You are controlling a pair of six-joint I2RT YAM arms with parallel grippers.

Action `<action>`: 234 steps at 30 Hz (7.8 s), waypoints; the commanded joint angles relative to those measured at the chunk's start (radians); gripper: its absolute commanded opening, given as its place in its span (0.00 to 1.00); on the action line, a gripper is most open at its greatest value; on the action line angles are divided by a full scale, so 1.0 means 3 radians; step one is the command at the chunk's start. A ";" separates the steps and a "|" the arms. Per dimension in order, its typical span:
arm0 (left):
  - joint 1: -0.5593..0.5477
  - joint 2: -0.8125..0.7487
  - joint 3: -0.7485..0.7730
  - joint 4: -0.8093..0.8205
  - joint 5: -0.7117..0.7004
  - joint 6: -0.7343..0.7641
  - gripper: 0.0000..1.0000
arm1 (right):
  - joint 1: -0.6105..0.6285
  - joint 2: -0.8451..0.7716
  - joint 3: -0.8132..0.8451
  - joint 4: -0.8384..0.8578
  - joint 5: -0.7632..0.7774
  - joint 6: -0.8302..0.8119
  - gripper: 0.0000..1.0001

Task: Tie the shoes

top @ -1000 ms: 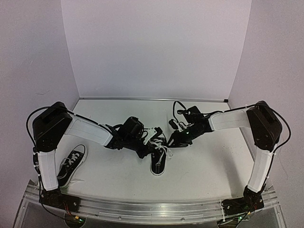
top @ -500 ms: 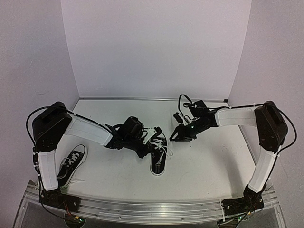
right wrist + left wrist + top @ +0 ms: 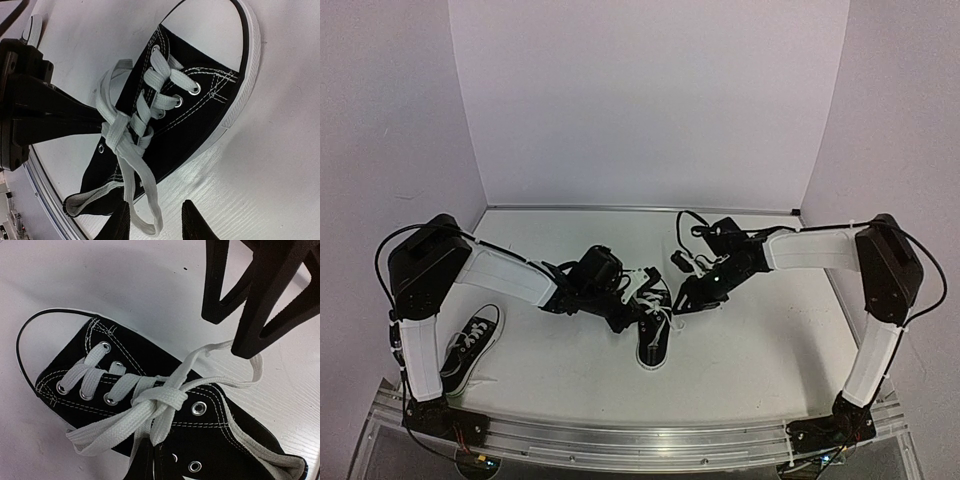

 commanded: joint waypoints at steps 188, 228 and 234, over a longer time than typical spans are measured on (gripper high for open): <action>-0.0344 -0.0393 0.0252 -0.0716 0.0468 0.1146 0.00 | 0.0214 0.0367 0.0404 0.0083 0.0300 0.0231 0.00; -0.0280 -0.1428 -0.0426 0.0179 0.0014 0.0265 0.50 | 0.0213 0.0323 0.0369 0.0150 0.0259 0.0275 0.00; 0.0114 -0.1410 -0.0792 0.0424 0.0112 -0.0083 0.43 | 0.0213 0.0298 0.0347 0.0157 0.0266 0.0284 0.00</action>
